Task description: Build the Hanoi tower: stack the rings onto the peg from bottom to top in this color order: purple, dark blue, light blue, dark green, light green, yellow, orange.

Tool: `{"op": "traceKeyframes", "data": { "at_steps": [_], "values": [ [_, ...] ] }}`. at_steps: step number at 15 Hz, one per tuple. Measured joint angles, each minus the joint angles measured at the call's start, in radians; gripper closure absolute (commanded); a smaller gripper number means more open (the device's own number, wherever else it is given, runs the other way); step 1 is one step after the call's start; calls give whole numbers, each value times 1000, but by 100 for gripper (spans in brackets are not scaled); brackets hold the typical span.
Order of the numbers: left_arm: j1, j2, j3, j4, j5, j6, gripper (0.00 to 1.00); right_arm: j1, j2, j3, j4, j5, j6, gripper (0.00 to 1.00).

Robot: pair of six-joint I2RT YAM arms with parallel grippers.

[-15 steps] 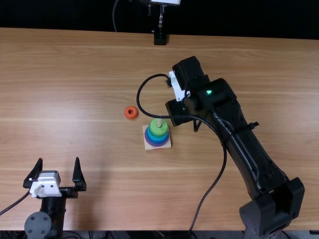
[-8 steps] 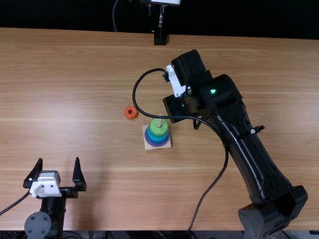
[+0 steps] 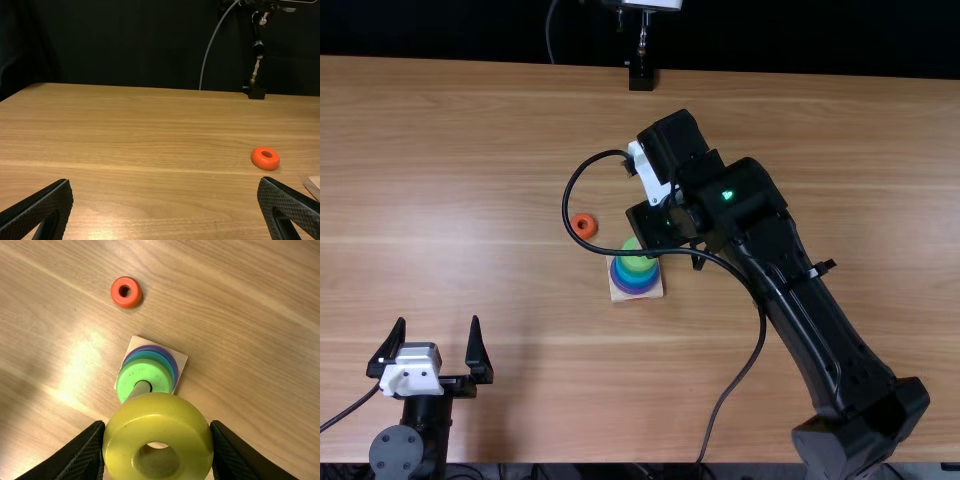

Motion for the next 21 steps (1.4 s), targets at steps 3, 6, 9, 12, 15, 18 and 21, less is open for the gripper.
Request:
{"op": "traceKeyframes", "data": {
  "at_steps": [3, 6, 9, 12, 15, 18, 21],
  "values": [
    [0, 0, 0, 0, -1, 0, 0, 8, 0, 0, 4, 1, 0, 100],
    [0, 0, 0, 0, 0, -1, 0, 50, 0, 0, 7, 0, 1, 100],
    [0, 0, 0, 0, 0, 0, 0, 59, 0, 0, 7, -2, 2, 100],
    [0, 0, 0, 0, 0, -1, 0, 59, 0, 0, 11, -3, 3, 100],
    [0, 0, 0, 0, 0, 0, 0, 58, 0, 0, 19, -2, 2, 100],
    [0, 0, 0, 0, 0, -1, 0, 58, 0, 0, 26, -2, 0, 100],
    [0, 0, 0, 0, 0, 0, 0, 58, 0, 0, 26, -3, -1, 100]
  ]
}}
